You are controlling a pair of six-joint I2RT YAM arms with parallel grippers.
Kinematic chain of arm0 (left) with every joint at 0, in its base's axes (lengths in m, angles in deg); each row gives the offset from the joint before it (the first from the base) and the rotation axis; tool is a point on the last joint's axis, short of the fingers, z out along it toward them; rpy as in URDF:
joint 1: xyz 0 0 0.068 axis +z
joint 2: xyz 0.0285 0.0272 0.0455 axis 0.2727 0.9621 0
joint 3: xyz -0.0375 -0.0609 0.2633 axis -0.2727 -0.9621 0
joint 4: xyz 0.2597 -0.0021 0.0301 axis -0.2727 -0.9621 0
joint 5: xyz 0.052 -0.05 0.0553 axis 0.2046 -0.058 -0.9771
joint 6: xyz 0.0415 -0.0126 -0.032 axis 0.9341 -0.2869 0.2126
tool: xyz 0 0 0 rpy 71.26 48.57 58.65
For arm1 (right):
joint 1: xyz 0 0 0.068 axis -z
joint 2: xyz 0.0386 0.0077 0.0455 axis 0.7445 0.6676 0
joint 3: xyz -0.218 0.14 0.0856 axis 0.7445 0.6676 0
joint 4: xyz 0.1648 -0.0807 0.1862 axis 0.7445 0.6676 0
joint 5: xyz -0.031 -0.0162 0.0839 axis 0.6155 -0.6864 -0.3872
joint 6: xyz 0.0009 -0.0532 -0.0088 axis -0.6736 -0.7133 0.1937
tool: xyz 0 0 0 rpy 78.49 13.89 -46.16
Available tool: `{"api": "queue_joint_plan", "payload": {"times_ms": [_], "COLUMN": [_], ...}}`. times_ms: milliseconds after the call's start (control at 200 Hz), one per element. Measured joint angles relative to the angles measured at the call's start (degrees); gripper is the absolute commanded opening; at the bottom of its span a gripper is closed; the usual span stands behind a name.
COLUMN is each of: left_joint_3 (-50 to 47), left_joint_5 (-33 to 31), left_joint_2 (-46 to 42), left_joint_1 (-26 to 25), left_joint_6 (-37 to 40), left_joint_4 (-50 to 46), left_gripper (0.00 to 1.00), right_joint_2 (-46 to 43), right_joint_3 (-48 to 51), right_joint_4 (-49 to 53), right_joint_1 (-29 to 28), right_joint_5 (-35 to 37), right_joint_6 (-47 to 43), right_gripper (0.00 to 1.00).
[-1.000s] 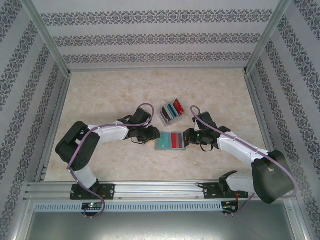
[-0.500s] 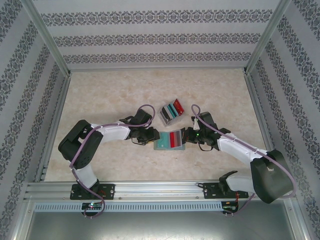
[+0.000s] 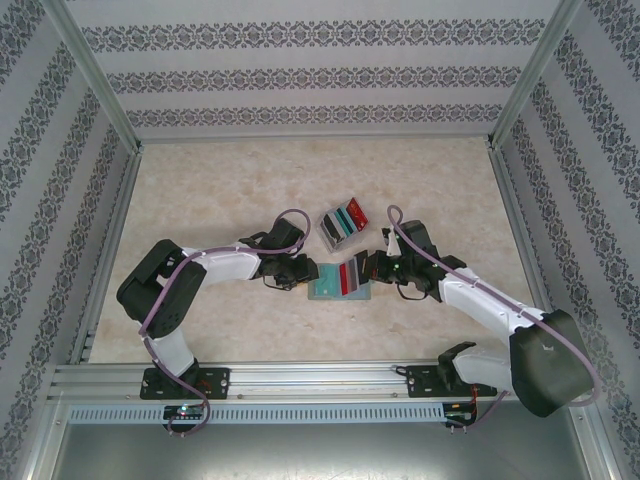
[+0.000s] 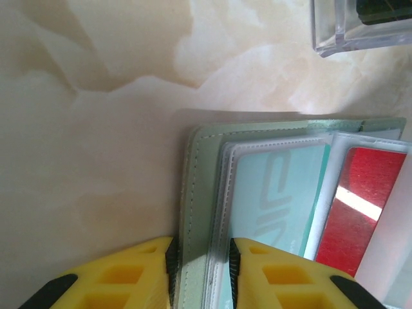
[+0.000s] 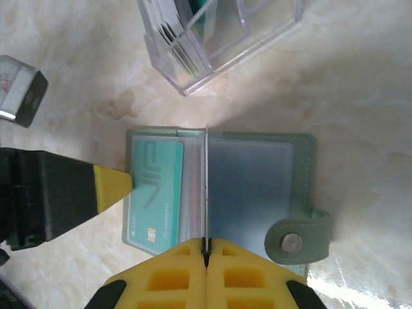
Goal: Put the credit cards into the card holder
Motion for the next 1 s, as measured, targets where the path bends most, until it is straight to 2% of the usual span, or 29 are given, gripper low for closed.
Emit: {"api": "queue_joint_plan", "payload": {"times_ms": [175,794,999], "left_joint_3": [0.0,-0.5,-2.6], "left_joint_5": [-0.2,-2.3,-7.3], "left_joint_2": [0.0,-1.5,-6.8], "left_joint_1": [-0.1,-0.8,-0.8], "left_joint_6": [0.0,-0.1,-0.8], "left_joint_4": [0.0,0.3,-0.2], "left_gripper": [0.29,0.29,0.31], "right_joint_2": [1.5,6.9,3.3], "right_joint_3": [-2.6,-4.2,-4.3], "right_joint_4": [-0.1,0.0,4.3], "right_joint_1": [-2.2,-3.7,-2.7], "right_joint_5": [-1.0,-2.0,4.1], "right_joint_6": [0.3,0.7,0.7], "right_gripper": [0.04,0.04,0.02]}}
